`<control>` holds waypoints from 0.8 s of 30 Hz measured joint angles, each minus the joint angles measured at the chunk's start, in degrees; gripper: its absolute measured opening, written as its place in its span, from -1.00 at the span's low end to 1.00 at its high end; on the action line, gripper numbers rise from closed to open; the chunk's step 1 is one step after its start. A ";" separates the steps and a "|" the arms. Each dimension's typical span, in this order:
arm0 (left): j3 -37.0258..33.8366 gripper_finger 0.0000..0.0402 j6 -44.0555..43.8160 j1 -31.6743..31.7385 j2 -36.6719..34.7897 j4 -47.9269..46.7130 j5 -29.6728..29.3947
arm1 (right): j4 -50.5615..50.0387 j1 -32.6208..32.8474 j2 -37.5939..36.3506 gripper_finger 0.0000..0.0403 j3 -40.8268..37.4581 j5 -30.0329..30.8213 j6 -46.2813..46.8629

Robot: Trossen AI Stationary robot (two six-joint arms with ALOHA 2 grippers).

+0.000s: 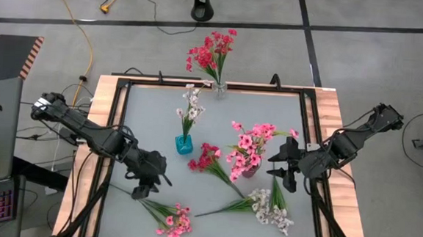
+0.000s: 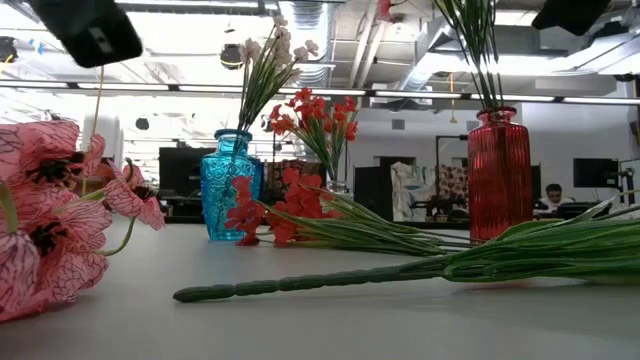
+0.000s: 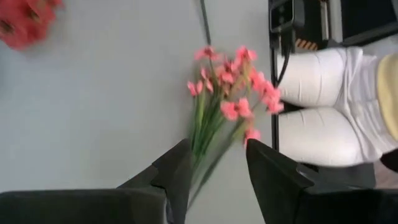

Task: Sort flowers into vase by color
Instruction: Put the pink flower into the red vase

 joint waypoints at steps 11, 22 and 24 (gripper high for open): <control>0.02 0.17 0.26 -5.51 0.86 -0.92 -1.67 | 0.01 0.00 0.02 0.21 0.00 0.02 -0.15; 0.02 0.20 9.09 -13.05 11.76 -1.17 -6.42 | 0.18 0.00 0.11 0.21 0.00 0.07 -0.15; 0.02 0.20 9.29 -13.57 13.96 -1.12 -6.50 | 0.23 0.02 0.11 0.21 0.00 0.07 -0.14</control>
